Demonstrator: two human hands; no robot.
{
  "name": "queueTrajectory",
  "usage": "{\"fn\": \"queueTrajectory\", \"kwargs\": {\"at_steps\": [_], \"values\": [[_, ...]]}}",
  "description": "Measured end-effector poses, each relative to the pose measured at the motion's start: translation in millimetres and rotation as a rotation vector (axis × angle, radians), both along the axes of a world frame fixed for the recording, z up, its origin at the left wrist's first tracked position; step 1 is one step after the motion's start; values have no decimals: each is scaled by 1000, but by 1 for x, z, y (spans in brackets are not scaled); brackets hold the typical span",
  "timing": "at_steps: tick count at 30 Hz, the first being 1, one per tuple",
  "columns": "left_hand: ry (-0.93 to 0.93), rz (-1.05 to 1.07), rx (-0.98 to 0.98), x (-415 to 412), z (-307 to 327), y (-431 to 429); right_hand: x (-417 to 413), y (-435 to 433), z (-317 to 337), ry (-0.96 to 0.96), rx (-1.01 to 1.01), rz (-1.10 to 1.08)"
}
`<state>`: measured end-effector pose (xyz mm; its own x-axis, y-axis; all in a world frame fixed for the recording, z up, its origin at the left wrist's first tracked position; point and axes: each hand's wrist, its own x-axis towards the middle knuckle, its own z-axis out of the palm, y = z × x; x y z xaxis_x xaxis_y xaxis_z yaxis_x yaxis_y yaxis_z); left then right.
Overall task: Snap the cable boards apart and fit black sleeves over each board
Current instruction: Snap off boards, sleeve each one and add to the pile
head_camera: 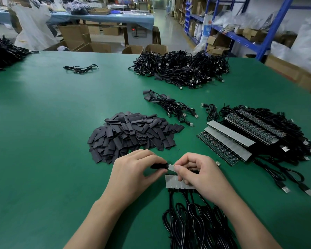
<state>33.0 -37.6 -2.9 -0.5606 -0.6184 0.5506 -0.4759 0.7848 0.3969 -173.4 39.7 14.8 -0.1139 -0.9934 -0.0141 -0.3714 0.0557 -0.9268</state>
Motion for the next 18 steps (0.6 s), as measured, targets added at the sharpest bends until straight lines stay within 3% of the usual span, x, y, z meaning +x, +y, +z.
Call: {"fn": "queueTrajectory", "kwargs": {"at_steps": [18], "values": [[24, -77, 89, 1, 4, 0, -3, 0, -2, -24, 27, 17]]}}
